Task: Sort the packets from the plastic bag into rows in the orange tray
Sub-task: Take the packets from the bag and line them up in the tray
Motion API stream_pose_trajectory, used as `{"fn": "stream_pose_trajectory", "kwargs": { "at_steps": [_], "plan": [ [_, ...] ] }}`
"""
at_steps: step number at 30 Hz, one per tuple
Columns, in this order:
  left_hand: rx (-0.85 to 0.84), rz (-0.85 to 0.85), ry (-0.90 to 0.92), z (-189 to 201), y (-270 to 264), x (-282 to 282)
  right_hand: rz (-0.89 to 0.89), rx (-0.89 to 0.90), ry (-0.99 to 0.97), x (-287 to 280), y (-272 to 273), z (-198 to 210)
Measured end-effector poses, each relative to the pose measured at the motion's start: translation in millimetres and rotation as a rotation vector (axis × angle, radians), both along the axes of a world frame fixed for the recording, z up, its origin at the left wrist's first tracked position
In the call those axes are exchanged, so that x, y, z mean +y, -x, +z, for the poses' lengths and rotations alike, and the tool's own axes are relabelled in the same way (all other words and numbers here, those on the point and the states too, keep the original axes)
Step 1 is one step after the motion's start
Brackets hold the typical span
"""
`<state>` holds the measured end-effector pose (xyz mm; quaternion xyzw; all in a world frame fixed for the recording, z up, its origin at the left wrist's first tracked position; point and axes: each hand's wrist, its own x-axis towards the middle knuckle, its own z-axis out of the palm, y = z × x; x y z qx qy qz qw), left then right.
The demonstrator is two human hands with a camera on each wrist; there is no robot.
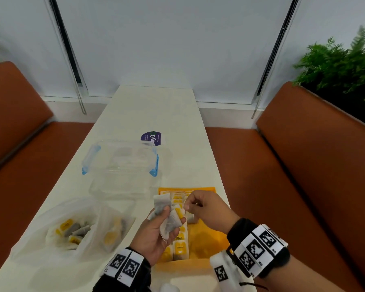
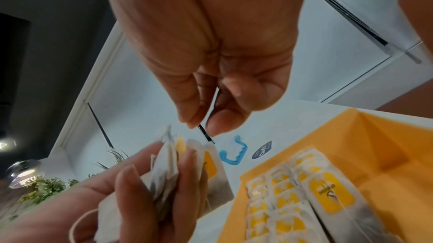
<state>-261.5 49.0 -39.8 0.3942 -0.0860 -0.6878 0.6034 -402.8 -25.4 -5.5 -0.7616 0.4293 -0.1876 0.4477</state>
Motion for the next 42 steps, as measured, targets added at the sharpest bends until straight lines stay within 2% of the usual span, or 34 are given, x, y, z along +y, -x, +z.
{"fn": "stream_pose_trajectory", "kwargs": {
  "at_steps": [5,9,12,18,21,23,25,27,28,30,34,36,38,40,42],
  "plan": [
    [-0.006,0.006,0.034,2,1,3,-0.020,-0.075,0.039,9,-5,3],
    [0.027,0.014,0.052,-1,0,3,0.003,0.142,0.187,16,-10,-1],
    [0.054,-0.003,0.097,1,2,1,0.007,0.219,0.194,23,-15,-4],
    [0.077,0.052,0.008,-5,-4,0,-0.008,0.108,0.186,27,-15,-2],
    [0.070,0.061,-0.041,-8,-7,0,-0.052,-0.017,0.196,28,-7,5],
    [0.053,0.048,-0.045,-8,-6,2,-0.120,-0.093,0.312,29,-3,9],
    [0.066,0.021,-0.038,-7,-2,3,-0.133,-0.054,0.615,31,-2,13],
    [0.111,0.022,-0.003,-4,3,2,0.004,0.120,0.927,31,-1,10],
    [0.138,0.034,0.019,-3,4,1,0.101,0.203,1.023,30,-1,2],
    [0.121,0.054,0.073,-1,5,-1,0.247,0.290,1.076,31,1,-10],
    [-0.101,0.087,0.093,-3,1,-1,0.329,0.260,0.980,34,10,-21],
    [-0.189,0.083,0.092,-3,0,1,0.358,0.210,0.825,35,13,-18],
    [-0.248,0.083,0.085,-4,-2,2,0.243,0.070,0.616,38,13,-13],
    [-0.282,0.051,0.114,1,0,3,0.013,-0.108,0.408,35,11,-8],
    [-0.298,0.017,0.142,6,3,4,-0.141,-0.124,0.226,25,8,0]
  ]
}}
